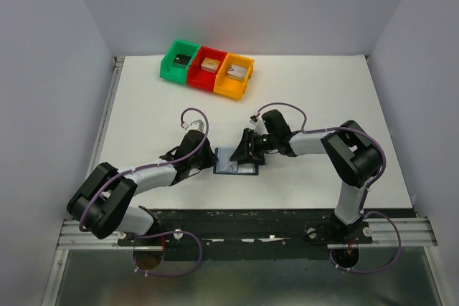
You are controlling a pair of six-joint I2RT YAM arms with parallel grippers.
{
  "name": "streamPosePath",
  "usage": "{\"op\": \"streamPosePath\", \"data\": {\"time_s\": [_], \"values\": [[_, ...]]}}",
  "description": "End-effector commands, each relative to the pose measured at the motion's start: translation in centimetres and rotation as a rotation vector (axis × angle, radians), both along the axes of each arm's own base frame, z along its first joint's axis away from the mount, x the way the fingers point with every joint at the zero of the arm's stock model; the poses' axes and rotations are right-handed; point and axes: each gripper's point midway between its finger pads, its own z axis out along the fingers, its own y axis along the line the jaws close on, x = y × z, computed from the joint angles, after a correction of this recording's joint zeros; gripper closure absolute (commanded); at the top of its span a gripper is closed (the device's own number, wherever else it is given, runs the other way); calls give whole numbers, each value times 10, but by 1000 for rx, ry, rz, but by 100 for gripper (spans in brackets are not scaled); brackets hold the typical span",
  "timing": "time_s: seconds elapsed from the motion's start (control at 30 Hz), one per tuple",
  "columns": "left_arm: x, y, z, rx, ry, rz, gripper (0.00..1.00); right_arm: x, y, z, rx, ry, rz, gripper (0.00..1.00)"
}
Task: Take the credit cards out of the card holder
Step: Remove the credit card from the card holder.
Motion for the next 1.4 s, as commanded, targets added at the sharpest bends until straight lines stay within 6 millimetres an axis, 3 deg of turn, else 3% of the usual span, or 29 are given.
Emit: {"op": "streamPosePath", "data": {"time_s": [0.0, 0.33, 1.37], "values": [[-1, -7, 2, -17, 6, -23, 100, 4, 4, 11, 66, -19, -15, 46], [-3, -13, 1, -33, 13, -53, 100, 7, 12, 19, 133, -16, -22, 49], [-3, -31, 1, -65, 15, -131, 100, 2, 23, 5, 151, 49, 46, 51]]}}
